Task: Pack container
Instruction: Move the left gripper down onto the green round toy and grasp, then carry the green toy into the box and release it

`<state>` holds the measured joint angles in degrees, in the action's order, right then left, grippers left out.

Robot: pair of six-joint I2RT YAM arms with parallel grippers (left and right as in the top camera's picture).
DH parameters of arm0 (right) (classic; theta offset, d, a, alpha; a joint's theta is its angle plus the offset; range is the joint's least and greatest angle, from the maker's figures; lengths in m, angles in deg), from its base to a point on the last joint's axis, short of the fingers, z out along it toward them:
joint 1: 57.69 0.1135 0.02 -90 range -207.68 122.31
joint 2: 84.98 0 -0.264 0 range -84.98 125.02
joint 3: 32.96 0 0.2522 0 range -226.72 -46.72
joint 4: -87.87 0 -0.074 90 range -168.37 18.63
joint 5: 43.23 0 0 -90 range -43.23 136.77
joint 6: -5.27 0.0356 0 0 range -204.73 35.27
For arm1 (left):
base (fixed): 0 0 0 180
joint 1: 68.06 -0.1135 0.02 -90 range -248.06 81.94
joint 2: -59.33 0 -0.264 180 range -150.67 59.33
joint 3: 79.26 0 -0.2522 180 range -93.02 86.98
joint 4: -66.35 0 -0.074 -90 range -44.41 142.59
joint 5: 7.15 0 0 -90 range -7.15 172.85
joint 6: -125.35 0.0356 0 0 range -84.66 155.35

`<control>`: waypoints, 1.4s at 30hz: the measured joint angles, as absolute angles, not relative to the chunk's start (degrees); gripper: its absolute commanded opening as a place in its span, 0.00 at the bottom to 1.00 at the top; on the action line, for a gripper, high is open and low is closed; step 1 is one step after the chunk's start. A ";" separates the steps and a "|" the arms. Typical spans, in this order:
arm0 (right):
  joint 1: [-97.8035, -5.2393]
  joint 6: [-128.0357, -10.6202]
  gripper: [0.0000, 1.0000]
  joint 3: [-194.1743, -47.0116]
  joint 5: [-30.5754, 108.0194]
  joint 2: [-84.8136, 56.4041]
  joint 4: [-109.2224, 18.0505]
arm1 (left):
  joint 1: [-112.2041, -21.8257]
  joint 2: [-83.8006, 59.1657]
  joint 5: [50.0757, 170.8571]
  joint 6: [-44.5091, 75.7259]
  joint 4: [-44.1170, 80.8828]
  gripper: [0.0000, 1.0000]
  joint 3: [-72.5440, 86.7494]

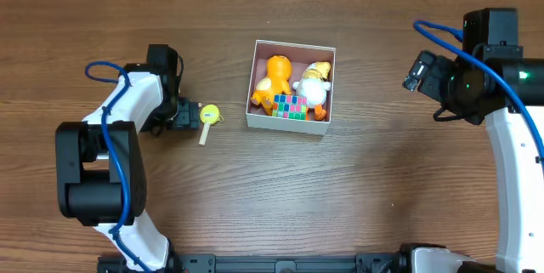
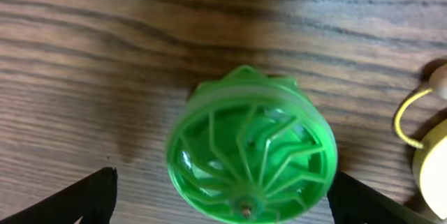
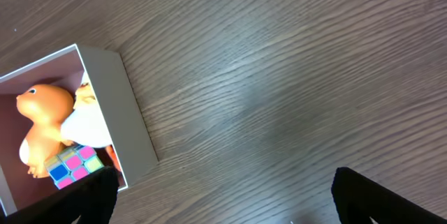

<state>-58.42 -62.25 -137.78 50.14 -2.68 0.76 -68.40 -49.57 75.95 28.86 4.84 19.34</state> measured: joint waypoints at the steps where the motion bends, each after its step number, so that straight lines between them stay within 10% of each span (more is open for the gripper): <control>1: -58.42 -62.25 1.00 -137.78 50.14 -2.68 0.74 | -68.56 -49.57 75.95 29.59 5.19 0.97 19.34; 19: -58.42 -62.27 1.00 -137.78 50.14 -2.68 0.67 | -69.23 -49.57 76.19 32.56 9.45 0.50 19.34; 31: -58.40 -62.27 1.00 -137.78 50.10 -2.68 0.74 | -69.30 -49.70 80.09 32.80 0.19 0.40 13.92; 42: -58.40 -62.29 1.00 -137.67 50.14 -2.68 1.18 | -59.86 -48.92 91.28 32.36 -22.52 0.50 -26.01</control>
<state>-58.40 -62.29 -137.67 50.14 -2.68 1.18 -59.86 -48.92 91.28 32.36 -22.52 -26.01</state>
